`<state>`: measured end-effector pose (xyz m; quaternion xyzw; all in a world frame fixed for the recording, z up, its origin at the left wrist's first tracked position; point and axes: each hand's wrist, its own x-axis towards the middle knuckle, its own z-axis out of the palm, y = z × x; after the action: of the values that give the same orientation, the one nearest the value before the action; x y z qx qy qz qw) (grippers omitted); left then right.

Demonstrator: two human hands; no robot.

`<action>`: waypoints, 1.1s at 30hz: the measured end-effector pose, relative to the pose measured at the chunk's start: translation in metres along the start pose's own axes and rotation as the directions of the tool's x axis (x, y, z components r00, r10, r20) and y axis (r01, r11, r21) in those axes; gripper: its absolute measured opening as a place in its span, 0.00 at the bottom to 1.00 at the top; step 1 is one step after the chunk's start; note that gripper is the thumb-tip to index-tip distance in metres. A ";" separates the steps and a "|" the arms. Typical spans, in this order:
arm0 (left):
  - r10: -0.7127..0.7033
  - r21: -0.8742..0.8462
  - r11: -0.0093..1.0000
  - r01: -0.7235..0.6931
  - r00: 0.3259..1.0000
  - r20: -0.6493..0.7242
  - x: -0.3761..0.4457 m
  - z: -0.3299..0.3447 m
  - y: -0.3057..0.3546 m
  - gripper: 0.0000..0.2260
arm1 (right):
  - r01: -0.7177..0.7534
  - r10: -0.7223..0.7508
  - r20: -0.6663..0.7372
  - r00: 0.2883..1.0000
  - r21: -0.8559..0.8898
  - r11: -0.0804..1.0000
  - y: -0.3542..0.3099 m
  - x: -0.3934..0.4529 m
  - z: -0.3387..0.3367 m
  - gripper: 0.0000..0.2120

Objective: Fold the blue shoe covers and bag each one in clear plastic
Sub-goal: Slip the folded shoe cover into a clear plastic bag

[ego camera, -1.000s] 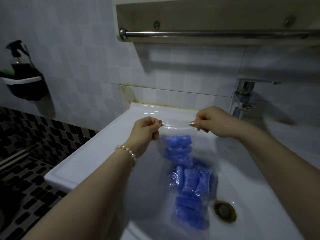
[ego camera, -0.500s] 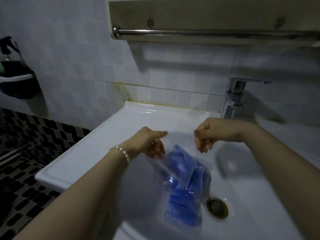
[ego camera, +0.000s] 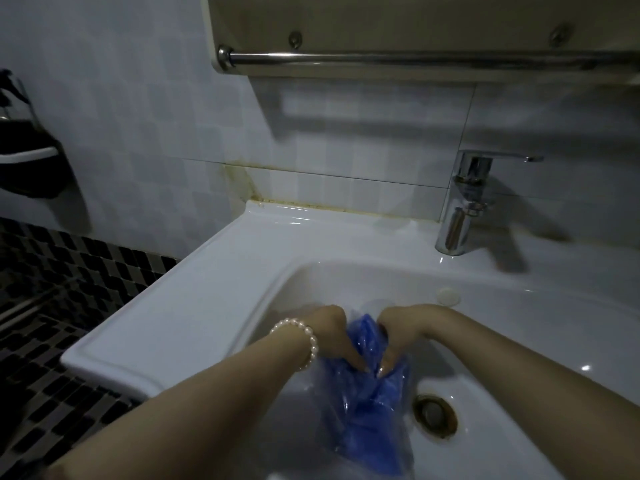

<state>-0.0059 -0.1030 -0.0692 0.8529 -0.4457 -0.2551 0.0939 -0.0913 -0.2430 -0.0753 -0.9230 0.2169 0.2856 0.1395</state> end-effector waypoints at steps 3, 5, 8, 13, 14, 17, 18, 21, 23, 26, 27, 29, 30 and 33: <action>0.020 -0.061 0.998 -0.014 0.994 0.110 0.004 -0.001 -0.001 0.18 | 0.070 -0.073 0.024 0.997 0.088 0.994 0.000 -0.003 0.001 0.22; 0.068 -0.246 0.969 -0.018 0.978 0.199 0.005 0.000 -0.004 0.18 | 0.107 -0.120 0.049 0.992 0.220 0.970 0.002 -0.004 0.000 0.15; 0.113 -0.472 0.881 0.033 0.954 0.278 0.002 -0.002 -0.008 0.22 | 0.114 -0.154 0.064 0.986 0.418 0.901 0.004 -0.007 -0.001 0.16; 0.133 -0.781 0.624 -0.035 0.989 0.062 -0.012 -0.037 -0.017 0.32 | 0.279 -0.154 -0.233 0.960 0.782 0.557 0.011 -0.021 -0.023 0.19; 0.154 -0.835 0.542 -0.093 0.988 -0.010 -0.016 -0.048 -0.022 0.34 | 0.366 -0.141 -0.337 0.931 0.844 0.392 0.008 -0.027 -0.031 0.16; 0.132 -0.909 0.320 -0.268 0.962 -0.237 -0.031 -0.076 -0.033 0.31 | 0.513 0.026 -0.513 0.858 0.858 0.000 -0.001 -0.042 -0.056 0.13; 0.104 -0.910 0.264 -0.320 0.947 -0.303 -0.032 -0.080 -0.037 0.29 | 0.497 0.064 -0.500 0.864 0.866 0.061 -0.003 -0.045 -0.058 0.15; -0.058 -0.905 0.143 -0.402 0.909 -0.413 -0.026 -0.085 -0.055 0.30 | 0.148 0.029 -0.255 0.966 0.646 0.749 -0.009 -0.058 -0.045 0.19; -0.170 -0.911 0.119 -0.395 0.896 -0.411 -0.022 -0.088 -0.067 0.25 | -0.013 -0.001 0.039 0.999 0.356 0.934 -0.019 -0.061 -0.020 0.25; -0.274 -0.918 0.104 -0.382 0.876 -0.396 -0.019 -0.092 -0.082 0.18 | 0.016 -0.012 0.165 0.986 -0.023 1.000 -0.041 -0.052 0.020 0.25; -0.293 -0.917 0.119 -0.381 0.869 -0.399 -0.018 -0.093 -0.085 0.17 | 0.064 -0.047 0.141 0.989 -0.117 0.991 -0.047 -0.048 0.029 0.18; -0.297 -0.901 0.228 -0.370 0.854 -0.426 -0.015 -0.093 -0.088 0.18 | 0.100 -0.086 0.091 0.992 -0.165 0.981 -0.053 -0.045 0.037 0.09; -0.290 -0.878 0.313 -0.361 0.844 -0.451 -0.013 -0.092 -0.089 0.18 | 0.096 -0.089 0.057 0.994 -0.137 0.986 -0.053 -0.046 0.035 0.05; -0.239 -0.761 0.553 -0.338 0.811 -0.534 -0.010 -0.090 -0.087 0.22 | 0.083 -0.084 -0.061 0.995 -0.023 0.996 -0.046 -0.047 0.016 0.11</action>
<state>0.0984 -0.0505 -0.0227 0.7251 -0.2448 -0.1574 0.6241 -0.1118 -0.1823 -0.0548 -0.9410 0.1794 0.2531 0.1350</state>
